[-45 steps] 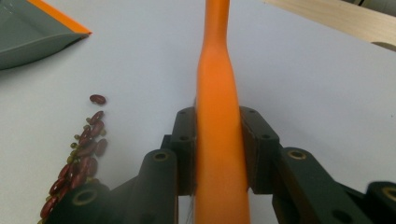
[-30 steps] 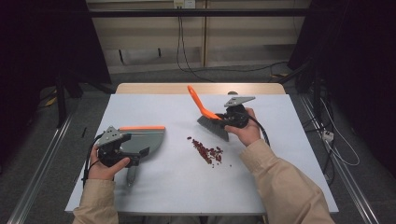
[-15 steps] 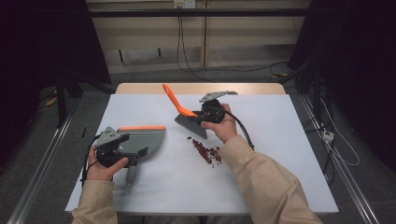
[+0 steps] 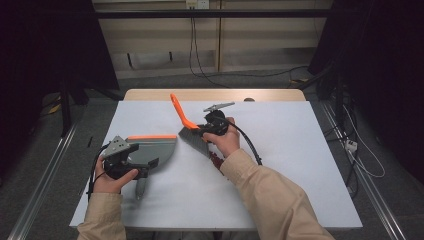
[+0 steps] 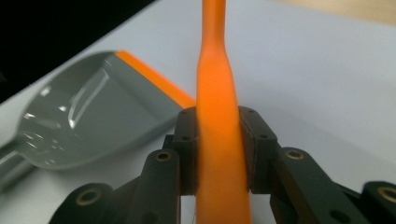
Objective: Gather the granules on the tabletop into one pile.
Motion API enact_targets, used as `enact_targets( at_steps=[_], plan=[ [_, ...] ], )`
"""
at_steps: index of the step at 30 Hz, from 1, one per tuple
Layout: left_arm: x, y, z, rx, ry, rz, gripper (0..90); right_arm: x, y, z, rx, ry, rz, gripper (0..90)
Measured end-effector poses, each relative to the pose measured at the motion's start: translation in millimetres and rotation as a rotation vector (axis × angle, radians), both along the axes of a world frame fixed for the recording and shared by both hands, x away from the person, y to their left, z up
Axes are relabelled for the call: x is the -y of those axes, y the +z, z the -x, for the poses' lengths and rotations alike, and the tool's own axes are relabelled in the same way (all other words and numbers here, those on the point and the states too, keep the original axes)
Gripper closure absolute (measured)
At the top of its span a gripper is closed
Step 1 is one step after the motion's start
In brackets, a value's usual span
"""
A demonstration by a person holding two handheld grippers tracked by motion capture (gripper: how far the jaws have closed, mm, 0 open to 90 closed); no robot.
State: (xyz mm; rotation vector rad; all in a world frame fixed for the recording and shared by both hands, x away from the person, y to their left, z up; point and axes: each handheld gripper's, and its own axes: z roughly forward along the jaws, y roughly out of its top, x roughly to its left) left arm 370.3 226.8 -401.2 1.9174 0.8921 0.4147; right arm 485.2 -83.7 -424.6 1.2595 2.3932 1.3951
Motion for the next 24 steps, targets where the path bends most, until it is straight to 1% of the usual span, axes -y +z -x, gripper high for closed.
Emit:
enact_targets(
  at_steps=[2,4,5,7,8,11,12,16,21,23,24],
  plan=[
    [-0.3,-0.1,0.1,0.001,0.000,-0.001,6.0,4.4,-1.1,1.9,-0.011,-0.027,0.015,71.4],
    [-0.2,-0.2,0.1,0.000,0.002,-0.004,6.0,10.8,-0.7,2.6,-0.031,-0.034,0.021,71.4],
    [0.1,-0.1,0.4,0.002,0.002,0.000,6.0,13.3,-0.7,3.5,-0.031,-0.042,0.028,71.4],
    [0.9,0.6,1.0,0.001,0.000,-0.004,6.0,19.7,-0.8,6.8,-0.039,-0.047,0.018,71.3],
    [1.2,0.7,1.0,0.001,0.000,-0.005,6.0,23.5,-0.8,9.5,-0.039,-0.056,0.021,71.4],
    [2.7,0.4,1.0,0.000,-0.004,-0.010,6.0,31.0,-1.1,14.4,-0.043,-0.069,0.012,71.4],
    [3.2,0.4,1.0,0.000,-0.004,-0.009,6.1,34.4,-1.8,16.4,-0.045,-0.069,0.000,71.4],
    [4.7,0.5,1.2,0.000,-0.007,-0.007,6.1,42.9,-2.3,23.0,-0.052,-0.088,-0.012,71.3],
    [6.2,0.7,0.8,0.003,-0.014,-0.013,6.1,46.3,-0.9,29.1,-0.058,-0.087,-0.021,71.4],
    [7.0,0.7,0.8,0.000,-0.015,-0.014,6.0,46.2,-0.4,30.1,-0.074,-0.084,-0.051,71.4],
    [7.5,0.5,0.7,0.001,-0.015,-0.010,6.1,45.7,0.1,30.0,-0.073,-0.083,-0.062,71.4]
  ],
)
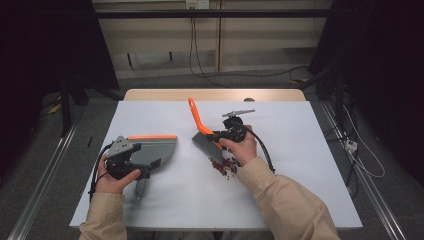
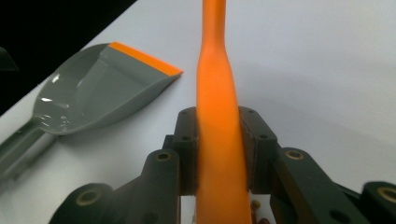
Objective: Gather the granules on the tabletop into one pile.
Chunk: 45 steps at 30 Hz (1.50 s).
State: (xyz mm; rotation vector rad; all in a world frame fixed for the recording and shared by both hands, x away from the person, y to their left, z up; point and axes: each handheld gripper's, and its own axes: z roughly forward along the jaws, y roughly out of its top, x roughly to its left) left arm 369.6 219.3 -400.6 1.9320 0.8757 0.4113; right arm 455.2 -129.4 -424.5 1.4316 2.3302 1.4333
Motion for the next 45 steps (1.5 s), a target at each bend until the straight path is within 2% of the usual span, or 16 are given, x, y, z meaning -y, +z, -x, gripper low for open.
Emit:
enact_targets(
  at_steps=[4,6,9,11,12,15,18,20,22,23,24,25,27,34,39,45],
  plan=[
    [-0.2,0.0,-0.6,0.002,0.000,0.000,6.0,-2.0,3.8,-1.6,0.012,0.009,-0.045,71.4],
    [-0.7,-0.2,-0.8,-0.002,0.000,-0.003,6.0,-2.0,7.8,-3.0,0.027,0.024,-0.047,71.4],
    [-1.1,-0.2,-0.8,-0.003,0.002,0.002,6.0,1.4,17.4,-6.7,0.081,0.044,-0.034,71.4],
    [-2.4,0.4,-0.7,-0.001,0.001,0.000,6.0,6.0,22.9,-10.3,0.139,0.072,0.010,71.4],
    [-2.7,0.5,-0.6,-0.001,0.001,0.003,6.0,10.6,24.1,-12.9,0.178,0.091,0.048,71.3],
    [-3.3,0.0,-0.7,-0.002,0.005,0.007,6.0,23.6,21.2,-20.0,0.234,0.133,0.086,71.3],
    [-2.9,-0.4,-1.1,-0.005,0.004,0.002,6.0,30.6,16.6,-23.3,0.301,0.195,0.174,71.4],
    [-2.1,-0.8,-1.3,-0.006,0.005,0.004,6.0,30.1,12.1,-23.8,0.329,0.247,0.217,71.4],
    [-2.1,-0.9,-1.5,-0.008,0.005,0.002,6.0,25.9,6.8,-22.4,0.350,0.312,0.293,71.4],
    [-2.2,-0.9,-1.5,-0.009,0.005,0.002,6.0,23.9,5.0,-21.6,0.356,0.337,0.316,71.4],
    [-2.5,-0.8,-1.5,-0.006,0.005,0.001,6.1,21.7,4.1,-18.8,0.370,0.367,0.306,71.4],
    [-2.8,-0.6,-1.2,-0.007,0.007,0.004,6.1,20.3,3.9,-16.9,0.372,0.384,0.304,71.4],
    [-3.7,-0.5,-1.0,-0.004,0.008,0.006,6.1,17.7,5.1,-11.3,0.386,0.422,0.333,71.5],
    [-3.7,0.2,0.2,-0.002,0.007,0.011,6.1,25.5,6.3,5.3,0.376,0.497,0.314,71.5],
    [-2.3,0.1,0.2,-0.002,0.004,0.009,6.0,29.1,6.9,20.2,0.377,0.528,0.306,71.5],
    [-0.4,0.1,0.3,-0.003,0.000,0.005,6.0,31.5,7.4,31.5,0.390,0.533,0.312,71.5]
  ],
)
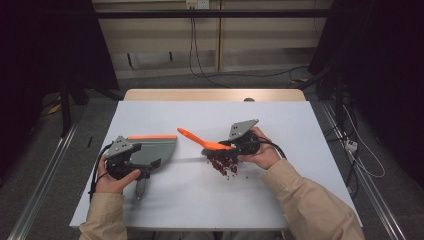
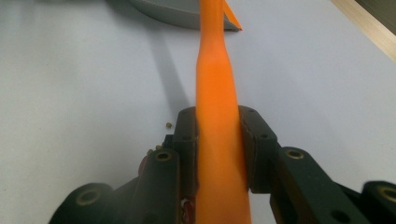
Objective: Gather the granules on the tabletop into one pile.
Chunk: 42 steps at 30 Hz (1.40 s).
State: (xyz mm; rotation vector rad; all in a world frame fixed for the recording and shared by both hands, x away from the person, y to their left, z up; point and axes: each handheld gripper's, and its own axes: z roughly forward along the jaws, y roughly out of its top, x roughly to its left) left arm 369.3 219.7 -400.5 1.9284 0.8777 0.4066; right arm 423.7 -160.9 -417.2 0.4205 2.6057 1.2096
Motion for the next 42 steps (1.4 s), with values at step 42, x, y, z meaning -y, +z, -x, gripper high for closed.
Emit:
enact_targets(
  at_steps=[42],
  plan=[
    [0.6,2.9,2.0,0.010,-0.014,0.015,6.0,49.2,-8.0,79.6,-0.054,-0.656,-0.239,71.4]
  ],
)
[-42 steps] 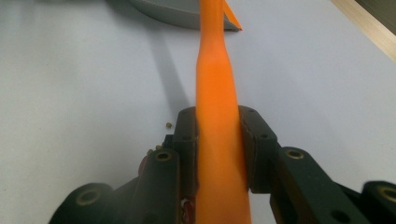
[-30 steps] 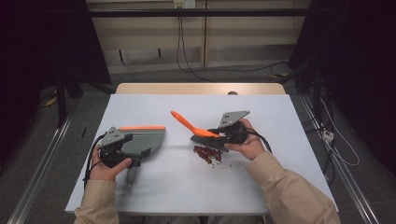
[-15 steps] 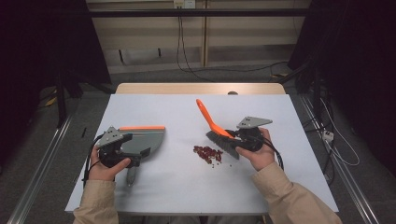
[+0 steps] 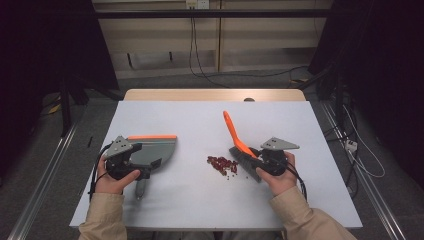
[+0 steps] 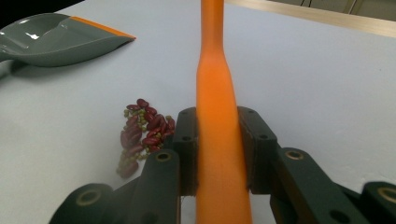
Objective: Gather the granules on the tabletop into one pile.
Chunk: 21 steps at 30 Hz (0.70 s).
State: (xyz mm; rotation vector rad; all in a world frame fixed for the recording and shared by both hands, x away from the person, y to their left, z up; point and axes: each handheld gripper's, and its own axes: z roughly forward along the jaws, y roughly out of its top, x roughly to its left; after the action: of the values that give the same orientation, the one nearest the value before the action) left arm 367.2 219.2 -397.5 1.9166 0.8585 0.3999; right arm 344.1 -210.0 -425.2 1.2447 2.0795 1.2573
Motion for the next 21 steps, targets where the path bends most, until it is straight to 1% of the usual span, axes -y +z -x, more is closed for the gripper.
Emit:
enact_targets(
  at_steps=[2,6,11,16,20,21],
  plan=[
    [0.2,0.0,0.0,0.003,-0.001,0.000,6.0,-8.7,-1.7,-0.3,0.018,-0.017,0.017,71.4],
    [0.5,-0.9,-0.3,-0.001,-0.004,-0.003,6.1,-25.0,-3.8,-3.9,0.038,-0.039,0.031,71.4],
    [0.0,-0.5,-0.2,-0.004,-0.001,-0.002,6.1,-42.1,-6.1,-12.2,0.051,-0.056,0.018,71.4],
    [0.1,-0.9,-0.2,-0.007,-0.003,-0.003,6.0,-48.7,-6.8,-19.8,0.044,-0.063,-0.009,71.4],
    [-0.5,-0.6,-0.2,-0.005,-0.003,-0.004,6.0,-46.5,-3.9,-20.1,0.053,-0.047,-0.011,71.4],
    [-0.6,-0.5,-0.1,-0.005,-0.003,-0.004,6.0,-44.9,-2.5,-19.9,0.049,-0.038,-0.022,71.4]
  ],
)
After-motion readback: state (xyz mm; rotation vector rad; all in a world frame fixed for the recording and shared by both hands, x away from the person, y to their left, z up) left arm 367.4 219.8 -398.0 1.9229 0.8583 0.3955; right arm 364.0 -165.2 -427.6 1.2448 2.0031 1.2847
